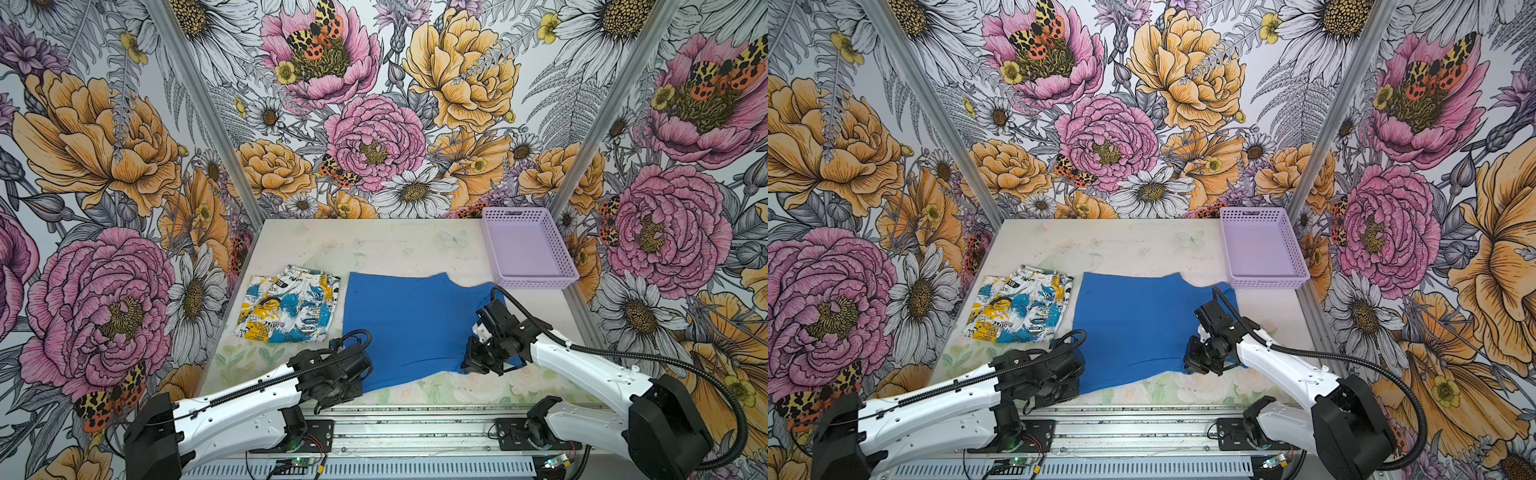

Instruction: Fold and stack the mixed laundry pile

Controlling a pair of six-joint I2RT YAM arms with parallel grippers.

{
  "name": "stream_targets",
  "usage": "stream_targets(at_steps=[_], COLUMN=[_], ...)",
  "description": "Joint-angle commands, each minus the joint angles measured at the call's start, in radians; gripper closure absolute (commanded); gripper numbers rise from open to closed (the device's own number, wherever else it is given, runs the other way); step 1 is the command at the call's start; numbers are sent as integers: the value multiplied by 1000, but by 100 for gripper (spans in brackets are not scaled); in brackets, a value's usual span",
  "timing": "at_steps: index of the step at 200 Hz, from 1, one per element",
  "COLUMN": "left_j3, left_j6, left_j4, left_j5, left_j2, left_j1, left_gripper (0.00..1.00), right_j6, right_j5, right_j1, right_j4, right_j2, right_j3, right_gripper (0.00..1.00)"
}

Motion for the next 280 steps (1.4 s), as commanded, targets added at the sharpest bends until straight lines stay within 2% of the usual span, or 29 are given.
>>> stream_targets(at_steps=[1,73,115,169,280], left_j3=[34,84,111,183,238], left_j6=[42,138,229,340,452], left_j4=[-39,-40,-27,6,48], left_j5=[24,65,123,179,228], left_j2=[-28,3,35,160,285], left_j1=[26,122,215,294,450], left_gripper=[100,100,100,100,100], right_j6=[-28,-80,-146,-226,-307], right_j5=[-12,-21,-93,-132,-148], right_j1=[30,25,-69,-110,-214], right_j4=[-37,-77,-76,-76,-73], right_j2=[6,68,113,222,379], right_j3=[-10,72,122,189,311], right_gripper=[100,100,100,100,100])
